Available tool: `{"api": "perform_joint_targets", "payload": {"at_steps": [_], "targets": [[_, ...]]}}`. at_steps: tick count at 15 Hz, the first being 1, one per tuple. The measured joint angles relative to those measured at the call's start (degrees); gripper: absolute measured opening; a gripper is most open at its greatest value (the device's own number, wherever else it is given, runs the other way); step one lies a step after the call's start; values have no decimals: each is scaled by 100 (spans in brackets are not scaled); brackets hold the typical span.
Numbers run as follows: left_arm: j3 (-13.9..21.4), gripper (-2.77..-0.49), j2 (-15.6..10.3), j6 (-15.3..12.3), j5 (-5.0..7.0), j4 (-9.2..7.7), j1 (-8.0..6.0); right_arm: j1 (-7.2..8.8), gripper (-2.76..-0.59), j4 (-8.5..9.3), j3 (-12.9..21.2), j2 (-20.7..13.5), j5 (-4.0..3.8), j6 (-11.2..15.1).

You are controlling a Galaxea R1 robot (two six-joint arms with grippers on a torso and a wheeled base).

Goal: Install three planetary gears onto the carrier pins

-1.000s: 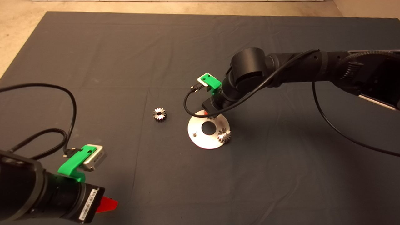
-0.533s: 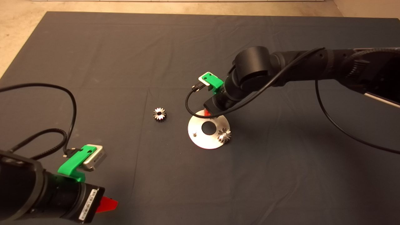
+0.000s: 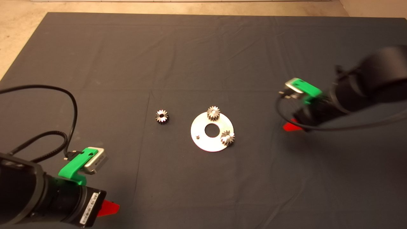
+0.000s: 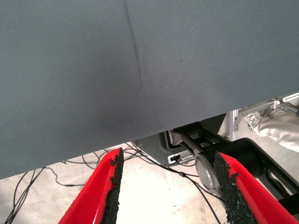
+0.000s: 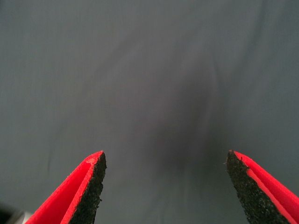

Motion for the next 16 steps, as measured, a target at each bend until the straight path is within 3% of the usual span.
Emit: {"api": "perform_joint_targets", "payload": {"at_steps": [2, 4, 5, 6, 8, 9, 10, 13, 14, 16], "targets": [[0, -195, 2, 113, 71, 0, 1, 60, -147, 205, 641, -557, -104, 397], [0, -195, 158, 137, 128, 1, -1, 357, -147, 295, 926, -662, -143, 909], [0, -195, 352, 141, 165, 2, 1, 499, -147, 400, 1022, -652, -123, 1027], [0, -195, 575, 157, 239, 2, -3, 567, -147, 624, 1062, -642, -123, 1062], [0, -195, 1091, 163, 668, 2, -67, 700, -147, 998, 1125, -673, -171, 1134], [-2, -195, 1392, 185, 877, 2, -179, 766, -147, 1025, 1153, -714, -203, 1145], [-2, -195, 1608, 246, 978, 2, -324, 768, -147, 1029, 1153, -723, -223, 1148], [-9, -195, 1747, 788, 1135, 7, -904, 769, -147, 1036, 1164, -723, -267, 1148], [-15, -195, 1760, 946, 1159, 8, -1071, 769, -147, 1037, 1177, -723, -325, 1148], [-20, -195, 1753, 1076, 1191, 96, -1197, 769, -147, 1040, 1181, -779, -466, 1147]]}}
